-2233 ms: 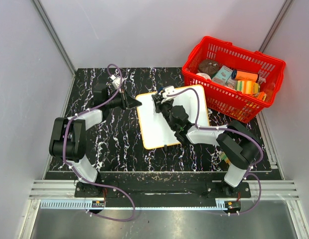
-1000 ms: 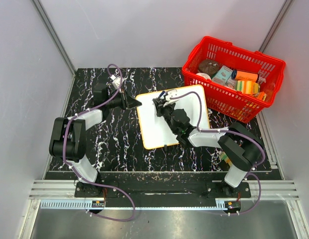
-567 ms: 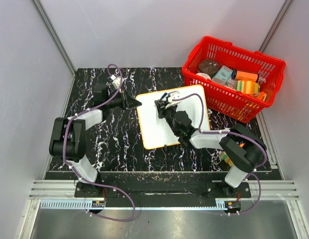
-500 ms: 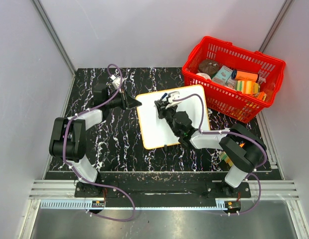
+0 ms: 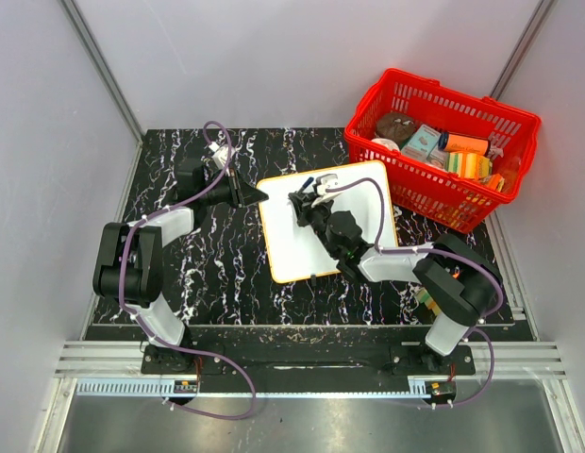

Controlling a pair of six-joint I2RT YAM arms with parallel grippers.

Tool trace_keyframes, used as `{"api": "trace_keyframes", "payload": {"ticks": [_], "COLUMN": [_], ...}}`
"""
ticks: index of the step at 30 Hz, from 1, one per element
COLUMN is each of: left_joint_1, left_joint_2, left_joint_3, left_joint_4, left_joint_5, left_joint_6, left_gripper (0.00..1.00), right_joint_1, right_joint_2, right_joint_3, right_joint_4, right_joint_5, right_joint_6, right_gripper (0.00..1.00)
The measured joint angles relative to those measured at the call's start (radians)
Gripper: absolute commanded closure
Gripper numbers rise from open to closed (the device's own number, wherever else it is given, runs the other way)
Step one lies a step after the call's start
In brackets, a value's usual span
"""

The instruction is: Write a sentence on the whiteboard

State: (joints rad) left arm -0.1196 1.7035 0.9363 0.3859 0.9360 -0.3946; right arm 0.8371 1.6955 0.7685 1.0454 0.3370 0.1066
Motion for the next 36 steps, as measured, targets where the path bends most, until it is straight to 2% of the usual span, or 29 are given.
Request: {"api": "trace_keyframes", "payload": {"ticks": [12,21,36], "left_joint_1": [0.0,-0.001,-0.002], "left_joint_2": [0.0,0.0,0.0], "left_joint_3": [0.002,0.01,0.013], "left_joint_4": [-0.004,-0.021,-0.029], "left_joint_5": [0.0,0.0,0.0], "left_joint_6": [0.005,0.009,0.015], "left_gripper": [1.0,1.0,1.0], "right_joint_1": [0.005,0.003,-0.052], "right_joint_2": [0.021,-0.037,-0.061], "right_joint_3": [0.029,0.011,0.029], "right_joint_4": [-0.004,-0.051,-0.111], "right_joint_5": [-0.025,-0.009,0.003], "right_joint_6": [0.004,-0.001,0.0], "right_gripper": [1.0,1.0,1.0]}}
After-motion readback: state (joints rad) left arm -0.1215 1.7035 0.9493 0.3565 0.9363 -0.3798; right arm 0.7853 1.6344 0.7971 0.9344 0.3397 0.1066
